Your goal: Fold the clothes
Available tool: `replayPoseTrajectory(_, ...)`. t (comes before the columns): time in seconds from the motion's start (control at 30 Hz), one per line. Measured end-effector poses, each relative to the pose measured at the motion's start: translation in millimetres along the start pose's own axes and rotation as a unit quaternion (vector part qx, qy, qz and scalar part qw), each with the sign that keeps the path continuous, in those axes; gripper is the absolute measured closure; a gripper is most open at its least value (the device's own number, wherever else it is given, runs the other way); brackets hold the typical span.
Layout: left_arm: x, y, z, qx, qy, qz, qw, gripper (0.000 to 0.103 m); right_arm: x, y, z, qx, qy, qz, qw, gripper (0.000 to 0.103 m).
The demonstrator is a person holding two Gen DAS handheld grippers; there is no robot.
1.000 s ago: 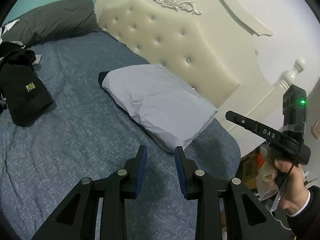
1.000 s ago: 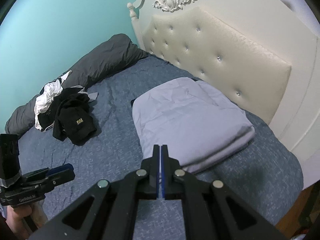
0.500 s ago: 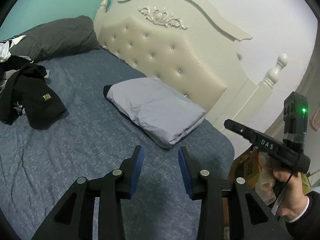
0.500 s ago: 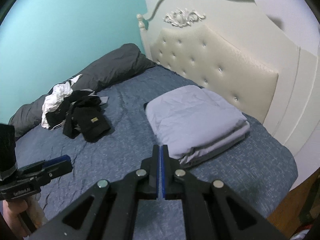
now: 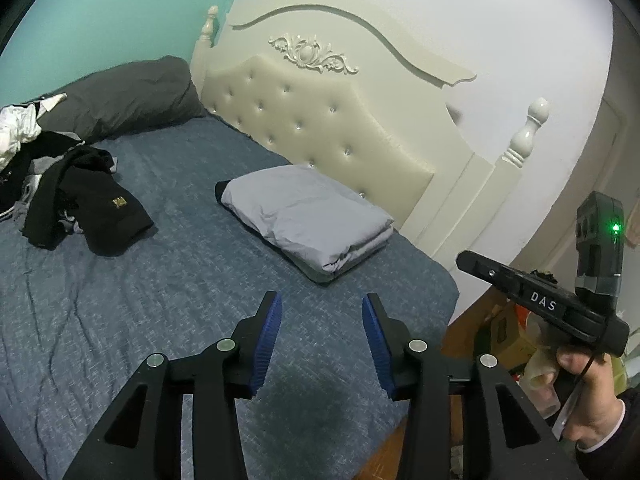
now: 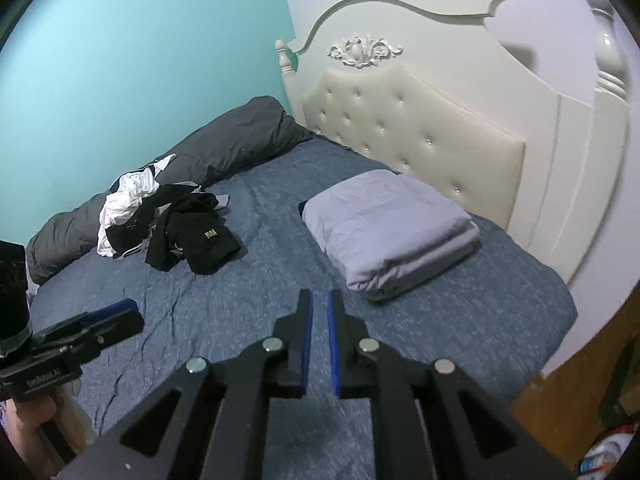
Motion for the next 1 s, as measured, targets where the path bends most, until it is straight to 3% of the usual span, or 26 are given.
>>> replayPoseTrajectory(0.2,11.1,19.1,-5.2,-0.004,-0.007,-0.003,1.0000,0.047,11.7,28.4,1.0,0.019,0.001,-0.004,1.000,0.090)
replayPoseTrajectory(0.33,17.8,30.1,-6.8,-0.009,-0.008,-0.006,0.9999,0.043,18.6,47.8,3.7,0.027,0.005,-0.012,1.000,0.074)
replayPoseTrajectory(0.57,23.1,50.8,-10.4,-0.015,-0.009,-0.018,0.9997,0.035,29.0,68.6,11.5,0.038,0.007,-0.012,0.999,0.072)
replayPoseTrajectory(0.67,24.7,58.4,-13.9,-0.018,-0.017,-0.021,0.9995,0.031,34.6,75.0,12.5,0.043,0.003,-0.012,0.999,0.057)
replayPoseTrajectory(0.8,25.4,68.3,-16.9,-0.019,-0.024,-0.025,0.9992,0.026,39.1,84.4,15.4,0.044,0.004,-0.017,0.999,0.053)
replayPoseTrajectory(1.0,28.8,79.9,-16.3,-0.023,-0.028,-0.030,0.9989,0.018,43.6,98.7,16.9,0.048,-0.002,-0.025,0.999,0.038)
Point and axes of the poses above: each gripper's, at about its wrist camera, not at the fingertips, and y roughly against the way its jaws point, z to its left, x to its underside, the point moved 9 cm from there along -y, roughly the way its jaws point, and after that the axes turned 5 degrees about -x, right-handed, at the moved point
